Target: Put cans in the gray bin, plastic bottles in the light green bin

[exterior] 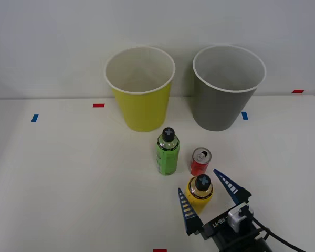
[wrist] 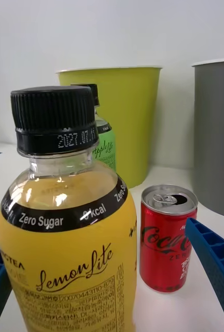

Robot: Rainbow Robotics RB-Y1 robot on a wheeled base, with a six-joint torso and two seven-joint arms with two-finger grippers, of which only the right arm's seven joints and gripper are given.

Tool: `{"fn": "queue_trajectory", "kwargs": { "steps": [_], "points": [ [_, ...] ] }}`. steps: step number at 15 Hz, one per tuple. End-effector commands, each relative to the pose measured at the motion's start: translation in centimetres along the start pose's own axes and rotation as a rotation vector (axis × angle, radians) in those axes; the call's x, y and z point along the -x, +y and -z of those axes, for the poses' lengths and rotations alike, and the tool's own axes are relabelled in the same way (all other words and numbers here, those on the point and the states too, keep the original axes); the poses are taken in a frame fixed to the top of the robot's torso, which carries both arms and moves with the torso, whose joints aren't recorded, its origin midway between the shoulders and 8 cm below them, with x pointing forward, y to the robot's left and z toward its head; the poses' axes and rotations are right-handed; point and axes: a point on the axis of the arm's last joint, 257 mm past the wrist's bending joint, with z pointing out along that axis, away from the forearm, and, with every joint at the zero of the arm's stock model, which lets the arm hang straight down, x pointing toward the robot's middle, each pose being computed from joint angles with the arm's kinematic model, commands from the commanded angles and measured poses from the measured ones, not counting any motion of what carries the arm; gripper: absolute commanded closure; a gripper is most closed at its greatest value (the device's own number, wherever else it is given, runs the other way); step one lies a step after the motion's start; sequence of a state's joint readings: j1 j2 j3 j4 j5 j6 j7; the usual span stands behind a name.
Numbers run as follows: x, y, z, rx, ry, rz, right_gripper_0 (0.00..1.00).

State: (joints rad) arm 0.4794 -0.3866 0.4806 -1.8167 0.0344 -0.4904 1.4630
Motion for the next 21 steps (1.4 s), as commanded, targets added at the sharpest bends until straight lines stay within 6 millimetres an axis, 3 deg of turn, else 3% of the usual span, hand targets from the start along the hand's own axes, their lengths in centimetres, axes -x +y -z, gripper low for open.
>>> {"fn": "queue_trajectory", "kwargs": {
  "steps": [1,11,12,13,21],
  "points": [
    [0.1,0.0,-0.1,-0.004,-0.002,0.012,0.00],
    [0.3,0.6,-1.3,-0.009,-0.005,-0.001,0.00],
    [0.3,0.6,-1.3,-0.010,-0.005,-0.006,0.22],
    [0.2,0.8,-1.2,-0.007,-0.003,-0.022,1.00],
    [0.4,1.0,-1.4,-0.014,-0.010,-0.047,1.00]
  ]
}}
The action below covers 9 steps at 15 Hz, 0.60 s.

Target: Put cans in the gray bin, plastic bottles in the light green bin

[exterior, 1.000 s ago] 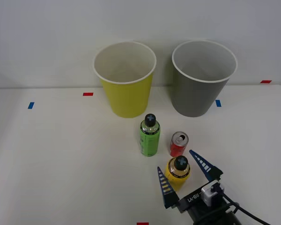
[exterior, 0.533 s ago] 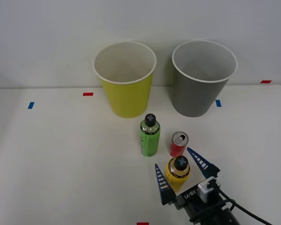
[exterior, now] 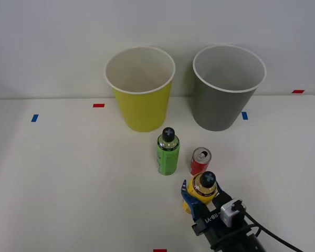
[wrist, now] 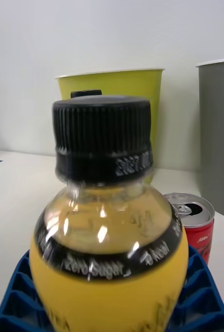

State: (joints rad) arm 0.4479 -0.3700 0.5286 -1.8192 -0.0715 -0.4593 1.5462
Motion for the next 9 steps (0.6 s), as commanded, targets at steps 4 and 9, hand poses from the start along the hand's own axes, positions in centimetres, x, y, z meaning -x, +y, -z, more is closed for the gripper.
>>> {"fn": "queue_trajectory", "kwargs": {
  "steps": [4,9],
  "points": [
    [0.6,-0.1,0.3,-0.009,-0.025,-0.021,1.00],
    [3.0,-2.1,2.7,-0.008,-0.047,-0.025,1.00]
  ]
}}
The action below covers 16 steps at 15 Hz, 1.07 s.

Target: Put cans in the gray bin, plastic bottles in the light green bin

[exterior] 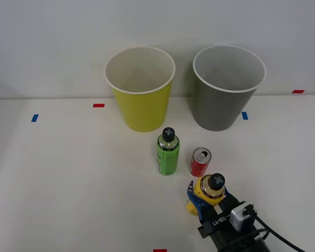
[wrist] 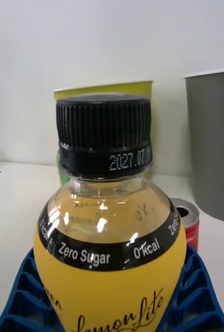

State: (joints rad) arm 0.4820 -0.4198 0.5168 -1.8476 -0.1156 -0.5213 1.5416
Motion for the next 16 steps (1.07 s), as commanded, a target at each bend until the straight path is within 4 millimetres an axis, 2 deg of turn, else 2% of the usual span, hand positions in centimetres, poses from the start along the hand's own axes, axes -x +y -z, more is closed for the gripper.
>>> {"fn": "queue_trajectory", "kwargs": {
  "steps": [1,3,6,10,12,15,16],
  "points": [
    [2.5,-0.9,1.4,0.006,-0.017,-0.034,1.00],
    [5.6,-0.5,1.2,0.024,-0.065,-0.094,1.00],
    [10.9,-0.3,-0.1,0.025,-0.159,-0.199,1.00],
    [19.4,0.0,-2.0,0.051,-0.270,-0.352,1.00],
    [21.8,-0.1,-3.1,0.073,-0.314,-0.382,1.00],
    [23.5,-0.1,-6.0,0.103,-0.323,-0.339,1.00],
    [24.7,0.1,-7.5,0.118,-0.333,-0.331,1.00]
  ]
}}
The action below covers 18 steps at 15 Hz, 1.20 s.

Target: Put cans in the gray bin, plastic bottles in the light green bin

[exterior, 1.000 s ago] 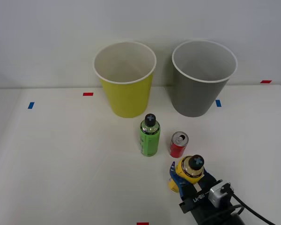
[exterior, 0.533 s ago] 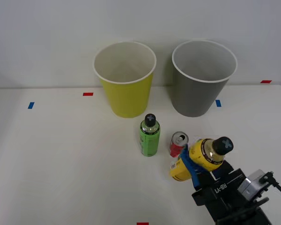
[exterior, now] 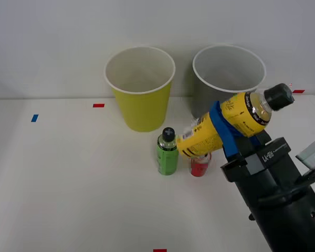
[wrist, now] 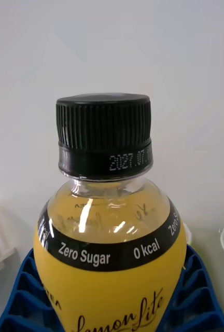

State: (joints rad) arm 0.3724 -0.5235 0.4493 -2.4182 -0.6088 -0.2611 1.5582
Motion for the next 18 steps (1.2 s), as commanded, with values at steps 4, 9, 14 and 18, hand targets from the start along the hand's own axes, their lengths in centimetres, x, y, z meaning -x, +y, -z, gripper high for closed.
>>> {"fn": "queue_trajectory", "kwargs": {
  "steps": [4,9,14,18],
  "points": [
    [0.2,0.1,-8.8,0.038,-0.068,0.003,1.00],
    [-2.3,-1.4,-17.7,0.003,-0.014,0.071,1.00],
    [-4.9,-2.6,-22.4,-0.032,0.059,0.124,1.00],
    [-6.4,-3.5,-24.9,-0.036,0.095,0.159,1.00]
  ]
}}
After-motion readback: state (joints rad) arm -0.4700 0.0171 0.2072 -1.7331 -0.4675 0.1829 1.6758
